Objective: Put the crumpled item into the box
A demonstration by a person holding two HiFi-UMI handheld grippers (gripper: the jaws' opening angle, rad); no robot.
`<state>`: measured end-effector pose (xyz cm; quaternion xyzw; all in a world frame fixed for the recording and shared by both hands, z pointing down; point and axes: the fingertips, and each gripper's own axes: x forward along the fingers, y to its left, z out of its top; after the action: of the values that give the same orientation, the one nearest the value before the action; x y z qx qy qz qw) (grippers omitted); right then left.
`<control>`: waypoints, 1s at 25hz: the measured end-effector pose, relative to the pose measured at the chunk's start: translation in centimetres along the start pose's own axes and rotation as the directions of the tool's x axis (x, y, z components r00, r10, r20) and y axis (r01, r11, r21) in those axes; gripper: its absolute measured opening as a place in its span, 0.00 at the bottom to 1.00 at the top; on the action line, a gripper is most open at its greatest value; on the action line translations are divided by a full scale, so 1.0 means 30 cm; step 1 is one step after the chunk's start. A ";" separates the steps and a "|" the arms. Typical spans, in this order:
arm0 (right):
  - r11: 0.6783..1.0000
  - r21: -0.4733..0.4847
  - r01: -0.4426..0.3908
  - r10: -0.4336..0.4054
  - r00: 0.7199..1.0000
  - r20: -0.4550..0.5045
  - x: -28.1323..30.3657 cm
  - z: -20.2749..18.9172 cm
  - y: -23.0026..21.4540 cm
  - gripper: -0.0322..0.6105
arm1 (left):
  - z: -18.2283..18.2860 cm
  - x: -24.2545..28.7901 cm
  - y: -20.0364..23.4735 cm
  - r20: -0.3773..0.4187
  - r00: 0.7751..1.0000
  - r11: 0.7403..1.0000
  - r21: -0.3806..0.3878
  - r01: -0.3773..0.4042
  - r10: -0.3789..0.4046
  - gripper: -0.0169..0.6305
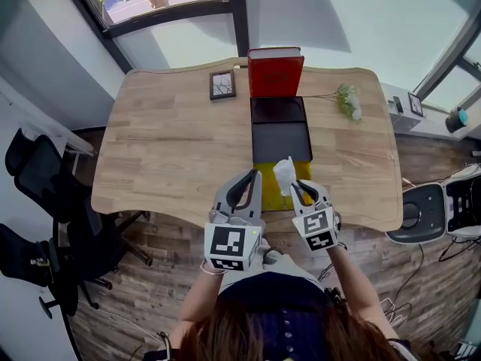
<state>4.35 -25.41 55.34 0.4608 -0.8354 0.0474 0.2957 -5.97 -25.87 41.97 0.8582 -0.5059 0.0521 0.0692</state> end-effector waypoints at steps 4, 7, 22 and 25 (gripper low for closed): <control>1.000 -0.003 -0.026 0.025 0.999 -0.037 0.047 -0.029 0.010 0.13 | -0.001 0.005 0.008 -0.002 1.000 1.000 -0.001 -0.003 0.003 0.07; 0.999 -0.007 -0.050 0.050 0.997 -0.067 0.081 -0.048 0.019 0.14 | -0.002 0.010 0.020 -0.003 1.000 1.000 -0.003 -0.007 0.007 0.07; 0.994 -0.021 -0.108 0.101 0.971 -0.215 0.186 -0.144 0.046 0.14 | -0.027 0.015 0.064 -0.023 0.999 0.999 -0.015 -0.028 0.028 0.07; 0.993 -0.031 -0.110 0.099 0.964 -0.246 0.200 -0.170 0.047 0.14 | -0.027 0.016 0.069 -0.024 0.999 0.999 -0.018 -0.032 0.032 0.07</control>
<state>3.12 -27.26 63.02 0.4000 -0.8167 0.1008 0.4034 -7.57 -27.14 42.99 0.8488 -0.5191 0.0585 0.0822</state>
